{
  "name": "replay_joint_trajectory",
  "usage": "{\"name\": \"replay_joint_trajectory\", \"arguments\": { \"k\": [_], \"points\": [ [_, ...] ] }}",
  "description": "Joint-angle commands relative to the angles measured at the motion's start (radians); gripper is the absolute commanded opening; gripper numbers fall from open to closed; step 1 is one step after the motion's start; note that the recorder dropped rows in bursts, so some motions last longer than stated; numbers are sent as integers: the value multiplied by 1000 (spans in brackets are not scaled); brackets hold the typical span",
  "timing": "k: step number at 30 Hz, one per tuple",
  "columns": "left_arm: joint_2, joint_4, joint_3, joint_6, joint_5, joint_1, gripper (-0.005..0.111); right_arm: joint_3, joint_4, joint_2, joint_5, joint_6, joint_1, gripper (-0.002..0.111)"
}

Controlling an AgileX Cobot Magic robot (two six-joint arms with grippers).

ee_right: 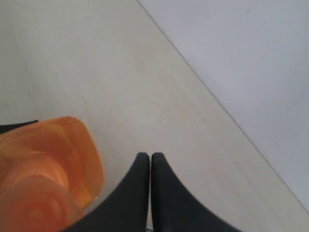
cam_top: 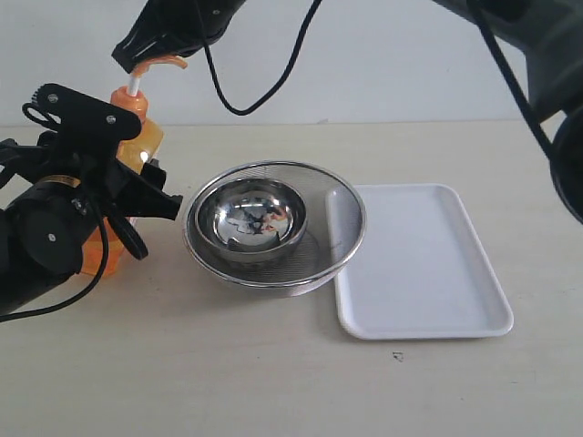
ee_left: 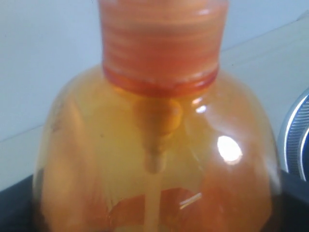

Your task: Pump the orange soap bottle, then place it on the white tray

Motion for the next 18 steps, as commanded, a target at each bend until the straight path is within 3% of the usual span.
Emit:
{"name": "replay_joint_trajectory", "arguments": {
  "k": [1,18],
  "points": [
    [-7,-17,12,-4,30,-3,5,-5,-31,-42,34,22,-1,0],
    [-7,-17,9,-7,27,-3,5,-5,-27,-51,209,56,-1,0]
  ]
}}
